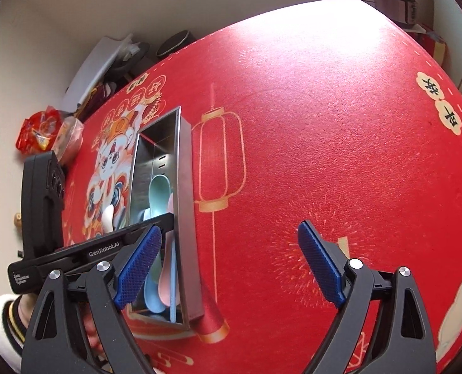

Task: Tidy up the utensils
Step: 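Lower the blue chopstick into the tray and open the left tool, then grasp another blue chopstick from the table with the left tool, then grasp a mint-green chopstick with the right tool while the left lifts the blue chopstick, then carry the mint-green chopstick with the right tool down into the tray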

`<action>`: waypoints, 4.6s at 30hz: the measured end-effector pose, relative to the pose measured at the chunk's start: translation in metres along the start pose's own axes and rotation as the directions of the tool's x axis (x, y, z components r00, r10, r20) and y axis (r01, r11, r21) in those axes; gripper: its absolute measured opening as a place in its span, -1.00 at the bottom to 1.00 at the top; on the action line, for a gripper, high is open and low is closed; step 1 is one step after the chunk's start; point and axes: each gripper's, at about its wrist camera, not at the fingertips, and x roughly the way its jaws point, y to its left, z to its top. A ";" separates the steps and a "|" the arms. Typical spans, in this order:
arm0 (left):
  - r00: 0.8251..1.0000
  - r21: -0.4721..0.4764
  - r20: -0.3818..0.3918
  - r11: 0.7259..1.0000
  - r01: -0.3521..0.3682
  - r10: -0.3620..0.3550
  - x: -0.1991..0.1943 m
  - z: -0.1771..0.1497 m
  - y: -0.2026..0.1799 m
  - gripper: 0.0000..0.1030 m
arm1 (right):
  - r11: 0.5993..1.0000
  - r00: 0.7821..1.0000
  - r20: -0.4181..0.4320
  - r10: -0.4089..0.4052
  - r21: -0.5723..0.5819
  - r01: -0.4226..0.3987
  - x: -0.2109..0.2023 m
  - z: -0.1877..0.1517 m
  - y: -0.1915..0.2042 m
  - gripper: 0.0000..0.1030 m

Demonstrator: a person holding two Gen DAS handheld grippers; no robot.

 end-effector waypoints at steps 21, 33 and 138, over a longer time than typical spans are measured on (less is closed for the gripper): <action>0.952 0.218 0.273 0.954 -0.204 0.142 -0.148 -0.017 0.097 0.07 | 1.000 1.000 -0.024 0.019 -0.018 -0.020 0.016 -0.014 0.065 0.67; 0.973 0.412 0.099 0.881 -0.231 0.209 -0.106 -0.080 0.139 -0.56 | 0.996 0.995 -0.093 0.025 -0.086 -0.033 0.040 -0.037 0.113 0.67; 0.945 -0.017 0.323 0.999 -0.047 0.050 -0.195 -0.116 0.246 -0.90 | 0.957 0.933 -0.313 -0.178 -0.275 0.091 0.160 -0.070 0.235 -0.87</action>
